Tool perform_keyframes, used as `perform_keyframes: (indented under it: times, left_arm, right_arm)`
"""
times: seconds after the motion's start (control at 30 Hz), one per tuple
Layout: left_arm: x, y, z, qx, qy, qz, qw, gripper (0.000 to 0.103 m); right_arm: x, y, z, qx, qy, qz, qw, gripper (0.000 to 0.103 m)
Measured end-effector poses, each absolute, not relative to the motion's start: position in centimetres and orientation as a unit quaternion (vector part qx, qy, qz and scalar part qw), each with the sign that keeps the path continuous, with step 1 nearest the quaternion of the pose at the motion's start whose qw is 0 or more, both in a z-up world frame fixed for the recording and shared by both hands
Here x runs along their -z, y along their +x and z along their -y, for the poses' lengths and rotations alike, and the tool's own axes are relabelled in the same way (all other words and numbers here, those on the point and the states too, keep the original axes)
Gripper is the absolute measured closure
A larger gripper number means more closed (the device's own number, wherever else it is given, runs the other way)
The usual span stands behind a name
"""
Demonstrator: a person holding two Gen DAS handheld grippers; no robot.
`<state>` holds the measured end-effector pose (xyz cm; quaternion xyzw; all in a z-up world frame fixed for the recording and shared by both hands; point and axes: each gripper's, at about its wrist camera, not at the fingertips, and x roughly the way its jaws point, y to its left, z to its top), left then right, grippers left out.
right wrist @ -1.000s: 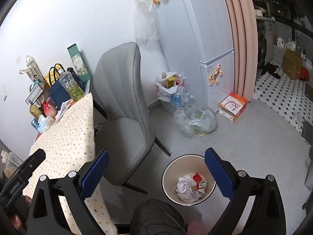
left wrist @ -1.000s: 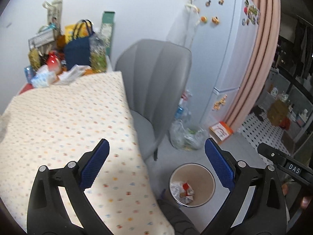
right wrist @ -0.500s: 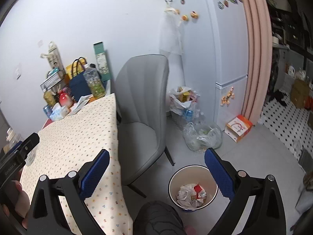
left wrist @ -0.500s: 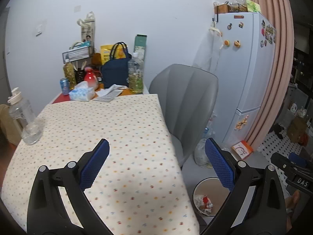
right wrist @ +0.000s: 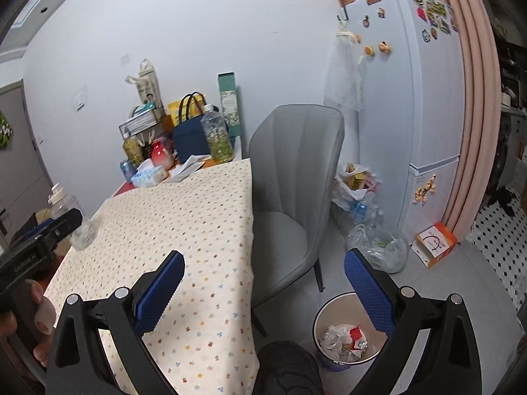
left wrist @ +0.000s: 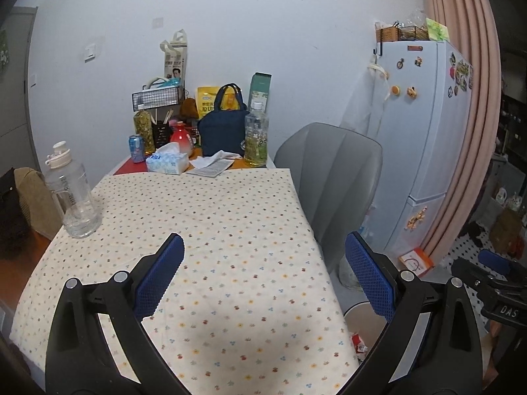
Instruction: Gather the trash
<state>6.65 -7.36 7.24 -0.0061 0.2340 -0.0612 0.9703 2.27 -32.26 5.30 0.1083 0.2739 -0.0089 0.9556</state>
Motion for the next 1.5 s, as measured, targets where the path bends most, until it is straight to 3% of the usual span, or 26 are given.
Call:
perform_keyframes:
  times: [0.6,1.5]
  left_arm:
    - [-6.4,2.1,4.6,0.033,-0.028,-0.215,0.976,0.006]
    - [-5.0,2.3,2.4,0.004,-0.044,-0.236,0.971,0.006]
  right_arm:
    - [-5.1,0.0,28.7,-0.018,0.036,-0.273,0.961,0.008]
    - [-3.1,0.5,27.5,-0.042,0.038,-0.29,0.955,0.008]
